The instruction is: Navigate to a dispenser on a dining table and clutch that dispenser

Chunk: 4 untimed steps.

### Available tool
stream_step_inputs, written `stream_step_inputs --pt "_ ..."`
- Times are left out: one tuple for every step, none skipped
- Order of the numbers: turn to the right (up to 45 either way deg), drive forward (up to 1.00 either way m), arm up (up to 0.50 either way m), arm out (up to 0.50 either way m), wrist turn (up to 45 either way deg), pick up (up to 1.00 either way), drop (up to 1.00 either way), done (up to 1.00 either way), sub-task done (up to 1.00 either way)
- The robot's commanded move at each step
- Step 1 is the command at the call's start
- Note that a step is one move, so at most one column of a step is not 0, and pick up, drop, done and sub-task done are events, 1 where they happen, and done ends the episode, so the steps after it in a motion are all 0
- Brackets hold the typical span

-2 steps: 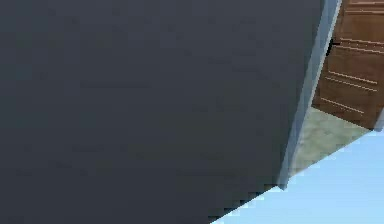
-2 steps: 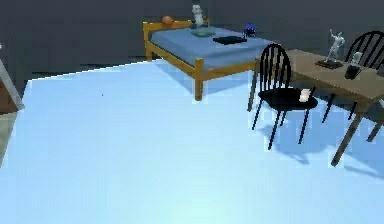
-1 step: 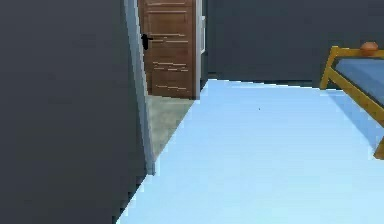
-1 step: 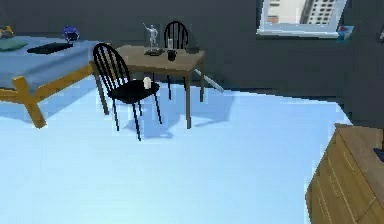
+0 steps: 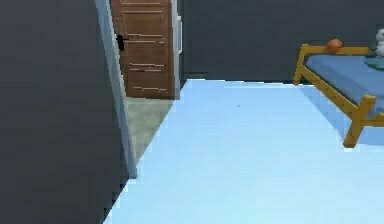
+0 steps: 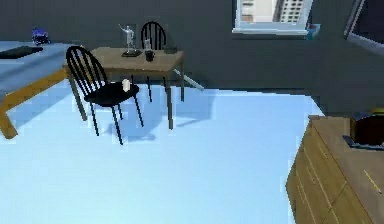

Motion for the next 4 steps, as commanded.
stream_step_inputs --pt "0.0 1.00 0.00 0.00 0.0 0.00 0.00 0.00 0.00" --pt "0.0 0.65 0.00 0.00 0.0 0.00 0.00 0.00 0.00" --pt "-30.0 0.00 0.00 0.00 0.0 0.00 0.00 0.00 0.00" --pt "0.0 0.45 0.00 0.00 0.0 0.00 0.00 0.00 0.00"
